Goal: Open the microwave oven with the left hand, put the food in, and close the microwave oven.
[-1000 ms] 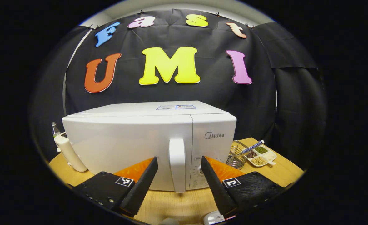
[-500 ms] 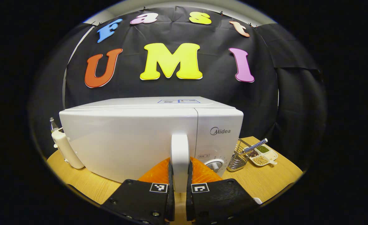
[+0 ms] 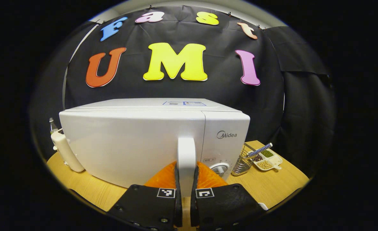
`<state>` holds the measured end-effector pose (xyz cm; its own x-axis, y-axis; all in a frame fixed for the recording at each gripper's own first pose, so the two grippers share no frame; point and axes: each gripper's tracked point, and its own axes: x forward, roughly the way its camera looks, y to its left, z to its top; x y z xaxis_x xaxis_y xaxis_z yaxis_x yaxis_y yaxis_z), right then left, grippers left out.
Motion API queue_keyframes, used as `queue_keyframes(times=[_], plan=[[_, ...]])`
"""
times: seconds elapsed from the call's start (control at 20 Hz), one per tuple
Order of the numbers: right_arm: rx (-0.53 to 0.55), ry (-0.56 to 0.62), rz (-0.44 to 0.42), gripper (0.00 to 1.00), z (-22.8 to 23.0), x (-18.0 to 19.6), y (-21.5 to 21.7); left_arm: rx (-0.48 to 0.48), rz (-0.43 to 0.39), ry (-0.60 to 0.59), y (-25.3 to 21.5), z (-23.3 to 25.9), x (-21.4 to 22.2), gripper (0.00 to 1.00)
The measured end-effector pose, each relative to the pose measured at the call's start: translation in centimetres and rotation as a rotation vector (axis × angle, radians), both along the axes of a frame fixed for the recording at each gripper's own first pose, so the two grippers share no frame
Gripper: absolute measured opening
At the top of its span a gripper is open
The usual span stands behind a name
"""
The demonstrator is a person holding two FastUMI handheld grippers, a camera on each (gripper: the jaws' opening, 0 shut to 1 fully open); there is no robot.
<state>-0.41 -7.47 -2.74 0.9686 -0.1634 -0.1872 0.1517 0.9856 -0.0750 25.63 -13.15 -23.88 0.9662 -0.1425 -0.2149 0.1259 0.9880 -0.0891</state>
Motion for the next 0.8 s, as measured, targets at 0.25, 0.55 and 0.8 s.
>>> queue_keyframes(times=[0.25, 0.55, 0.8], plan=[[-0.003, -0.010, 0.022, 1.00, 0.0, 0.4, 0.5, 0.028, -0.041, -0.015, 0.8, -0.3, -4.0, 0.08], [0.022, 0.003, 0.106, 1.00, -1.2, 1.1, 3.8, 0.051, -0.055, 0.010, 3.9, -0.4, -10.6, 0.08], [0.029, -0.004, 0.181, 1.00, -1.5, 1.0, 7.0, 0.079, 0.010, 0.030, 7.0, -0.8, -14.5, 0.19]])
